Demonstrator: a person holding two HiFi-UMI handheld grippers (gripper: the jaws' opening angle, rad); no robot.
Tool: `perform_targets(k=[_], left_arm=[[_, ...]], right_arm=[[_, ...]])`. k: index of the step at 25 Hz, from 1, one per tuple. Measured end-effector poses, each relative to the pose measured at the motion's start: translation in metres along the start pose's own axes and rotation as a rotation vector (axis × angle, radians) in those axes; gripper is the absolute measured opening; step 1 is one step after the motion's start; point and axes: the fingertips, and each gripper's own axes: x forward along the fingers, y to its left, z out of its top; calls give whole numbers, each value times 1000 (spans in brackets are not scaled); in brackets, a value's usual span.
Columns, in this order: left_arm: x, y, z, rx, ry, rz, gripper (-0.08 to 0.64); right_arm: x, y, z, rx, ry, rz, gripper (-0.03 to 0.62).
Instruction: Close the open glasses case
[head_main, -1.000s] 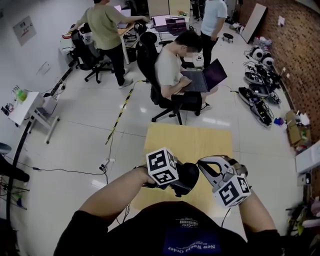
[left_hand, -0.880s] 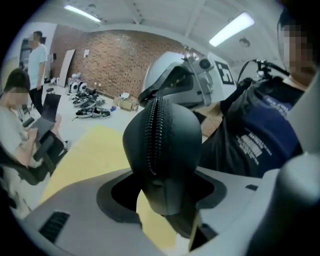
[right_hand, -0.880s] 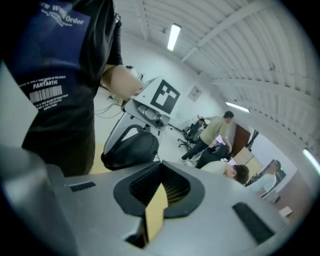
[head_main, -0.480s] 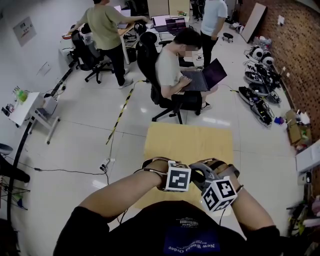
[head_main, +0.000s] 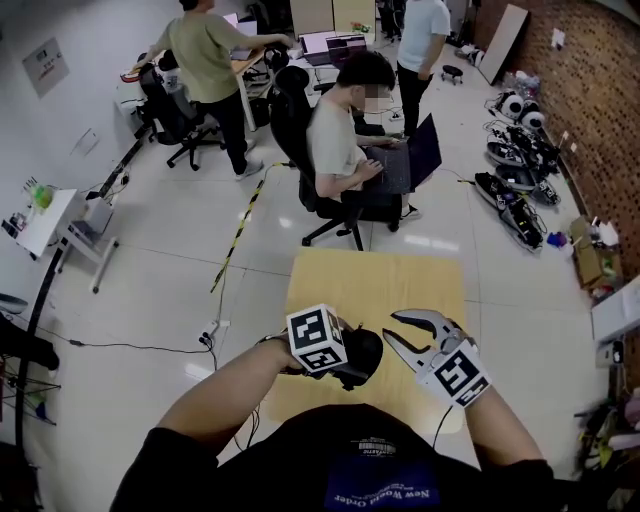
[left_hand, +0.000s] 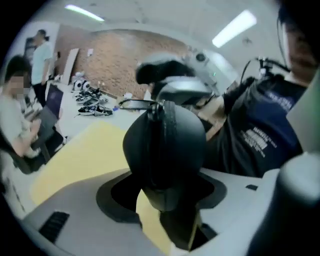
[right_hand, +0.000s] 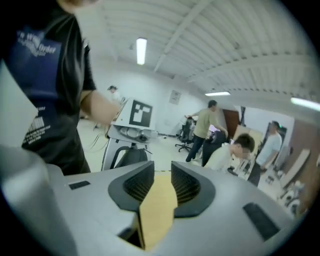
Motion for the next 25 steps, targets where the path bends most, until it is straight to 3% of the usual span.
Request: perform_targets(k=[5,7,10,12,14,17,18,25], left_arm=[[-28,30,20,-337,-538,-112,273],[-48,43,22,-415,-755,-109,273],[-88,53,18,-498,-1079,-103,273],[-114,57,11,-513,-1231,-95,273],[-134,61,3,-512,-1335,-63,273],[-153,62,-7,-508,-1443,1,273],[-157,62,-10,-509,-1468,19,273],[-167,63,-13,-529,-1546,23,273]], right_arm=[[-34,-38,-37,591,-276,-60,83],[-41,-37,-56,672,-325,-78,83],[-51,-30,-70,675,-357,-107,83],[-56,-32,-69,695,-395,-111,83],[-61,-39,-67,720,-433,-115,81],[-68,-46,-63,738,-470,-120,-9],[-69,-47,-62,743,-479,-115,-12],[-64,-52,-56,815,-541,-70,-12]])
